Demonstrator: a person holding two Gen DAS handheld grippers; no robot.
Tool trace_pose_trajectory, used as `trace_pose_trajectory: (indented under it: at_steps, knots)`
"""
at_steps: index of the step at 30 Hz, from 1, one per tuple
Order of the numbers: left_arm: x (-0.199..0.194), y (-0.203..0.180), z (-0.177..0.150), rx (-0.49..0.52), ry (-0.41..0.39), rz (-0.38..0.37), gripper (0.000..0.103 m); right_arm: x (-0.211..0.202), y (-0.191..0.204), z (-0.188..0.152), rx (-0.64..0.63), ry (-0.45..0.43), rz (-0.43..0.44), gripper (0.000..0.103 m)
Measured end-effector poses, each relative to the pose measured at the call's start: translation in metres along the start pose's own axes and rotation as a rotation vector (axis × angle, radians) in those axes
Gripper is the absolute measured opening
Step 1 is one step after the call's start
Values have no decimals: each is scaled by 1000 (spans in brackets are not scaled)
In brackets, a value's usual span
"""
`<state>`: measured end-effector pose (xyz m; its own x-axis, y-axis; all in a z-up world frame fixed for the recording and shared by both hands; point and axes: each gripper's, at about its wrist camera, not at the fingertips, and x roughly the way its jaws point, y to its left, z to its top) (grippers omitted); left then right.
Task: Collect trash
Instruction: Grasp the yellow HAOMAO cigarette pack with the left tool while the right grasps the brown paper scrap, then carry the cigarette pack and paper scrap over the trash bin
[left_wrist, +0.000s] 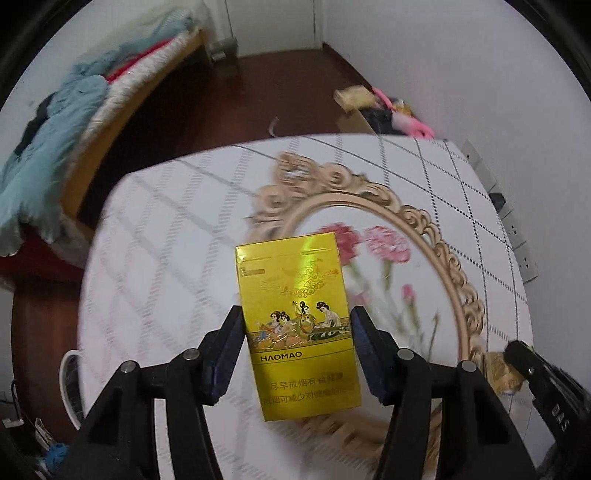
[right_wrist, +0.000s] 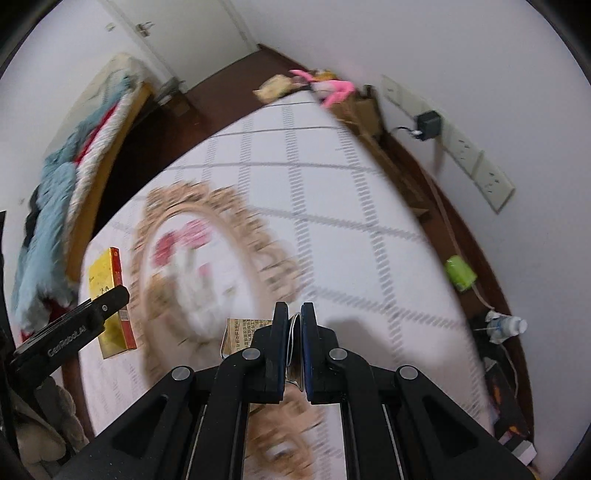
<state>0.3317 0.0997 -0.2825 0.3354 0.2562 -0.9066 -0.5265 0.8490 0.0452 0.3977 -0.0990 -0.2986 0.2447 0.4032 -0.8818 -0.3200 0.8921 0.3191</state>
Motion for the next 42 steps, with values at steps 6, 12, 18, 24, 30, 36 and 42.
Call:
trace_pose_trajectory:
  at_steps: [6,12,18,24,30,36,42]
  knots:
    - [-64,79,-38,-40,-97,60,55,-29,75,-35,-105,5,107,7]
    - [-128,166,-76,-118,-180,127,55,-67,162,-66,-213,-10,223,7]
    - [-173,258,-112,-219,-233,207,55,-85,263,-101,-312,14,346,7]
    - [-172,352,-152,-327,-216,299,55,-60,372,-151,-421,106,423,7]
    - [-121,435,-192,-446,-106,341,55,24,464,-216,-480,309,442,7]
    - [-46,493,-225,-525,48,331,55,133,517,-272,-476,493,382,7]
    - [10,515,-246,-556,130,288,55,222,535,-308,-460,609,313,7]
